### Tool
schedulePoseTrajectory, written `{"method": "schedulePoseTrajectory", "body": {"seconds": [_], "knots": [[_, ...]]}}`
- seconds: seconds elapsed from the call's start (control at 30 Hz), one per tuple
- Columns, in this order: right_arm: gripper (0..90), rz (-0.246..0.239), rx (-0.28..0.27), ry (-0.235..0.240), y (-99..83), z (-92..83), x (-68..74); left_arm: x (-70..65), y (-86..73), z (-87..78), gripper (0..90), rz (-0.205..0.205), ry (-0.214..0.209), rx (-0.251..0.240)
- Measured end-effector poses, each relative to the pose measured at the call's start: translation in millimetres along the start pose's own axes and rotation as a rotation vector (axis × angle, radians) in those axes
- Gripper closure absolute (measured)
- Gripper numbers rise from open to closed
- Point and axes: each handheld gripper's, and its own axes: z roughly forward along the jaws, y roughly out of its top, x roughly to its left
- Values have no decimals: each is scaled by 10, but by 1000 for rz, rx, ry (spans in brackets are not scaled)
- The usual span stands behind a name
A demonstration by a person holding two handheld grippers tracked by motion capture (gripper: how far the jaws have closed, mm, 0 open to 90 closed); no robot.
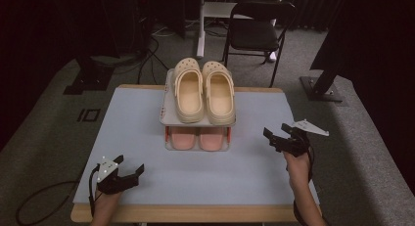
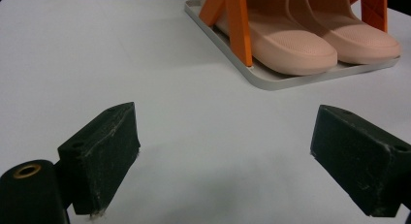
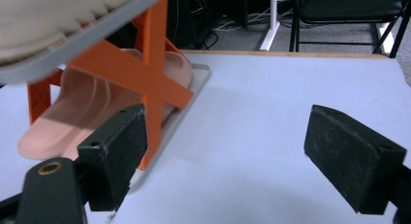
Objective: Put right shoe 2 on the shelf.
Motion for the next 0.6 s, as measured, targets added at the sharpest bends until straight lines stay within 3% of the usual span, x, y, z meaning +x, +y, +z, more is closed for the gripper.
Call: {"method": "schedulePoseTrajectory", "body": {"seconds": [0.17, 0.6], "knots": [[151, 1, 1, -20, -212, -30, -140, -2, 0, 1, 99, -3, 0, -2], [144, -17, 71, -49, -557, -71, -280, -1, -3, 4, 99, -3, 1, -1]]}}
